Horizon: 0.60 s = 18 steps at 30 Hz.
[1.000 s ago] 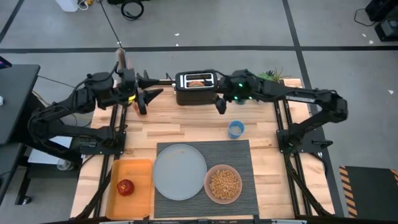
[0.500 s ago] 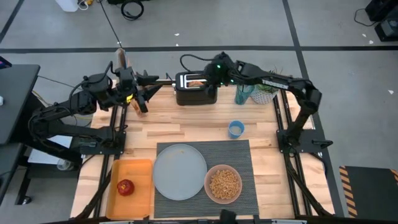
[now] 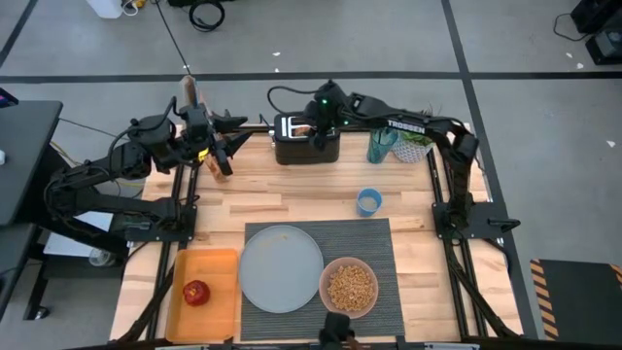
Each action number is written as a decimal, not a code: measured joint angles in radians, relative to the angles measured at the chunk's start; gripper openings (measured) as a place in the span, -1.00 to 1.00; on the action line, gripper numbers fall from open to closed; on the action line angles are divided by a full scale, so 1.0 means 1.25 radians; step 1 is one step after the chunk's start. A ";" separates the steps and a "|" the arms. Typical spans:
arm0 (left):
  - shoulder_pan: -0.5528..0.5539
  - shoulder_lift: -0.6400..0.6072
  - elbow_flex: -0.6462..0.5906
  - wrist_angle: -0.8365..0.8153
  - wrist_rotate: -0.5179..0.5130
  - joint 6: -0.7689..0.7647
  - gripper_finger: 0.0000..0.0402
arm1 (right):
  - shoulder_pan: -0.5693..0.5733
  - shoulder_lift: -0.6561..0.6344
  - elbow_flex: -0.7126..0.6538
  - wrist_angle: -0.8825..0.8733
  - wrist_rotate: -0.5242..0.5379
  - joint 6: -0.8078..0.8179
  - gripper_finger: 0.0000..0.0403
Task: Arrange a breakfast setting
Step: Put the bagel on the gray plate
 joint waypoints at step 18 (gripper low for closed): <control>0.000 0.000 0.000 -0.014 0.000 -0.001 -0.05 | -0.008 0.016 -0.004 0.031 0.022 -0.047 -0.32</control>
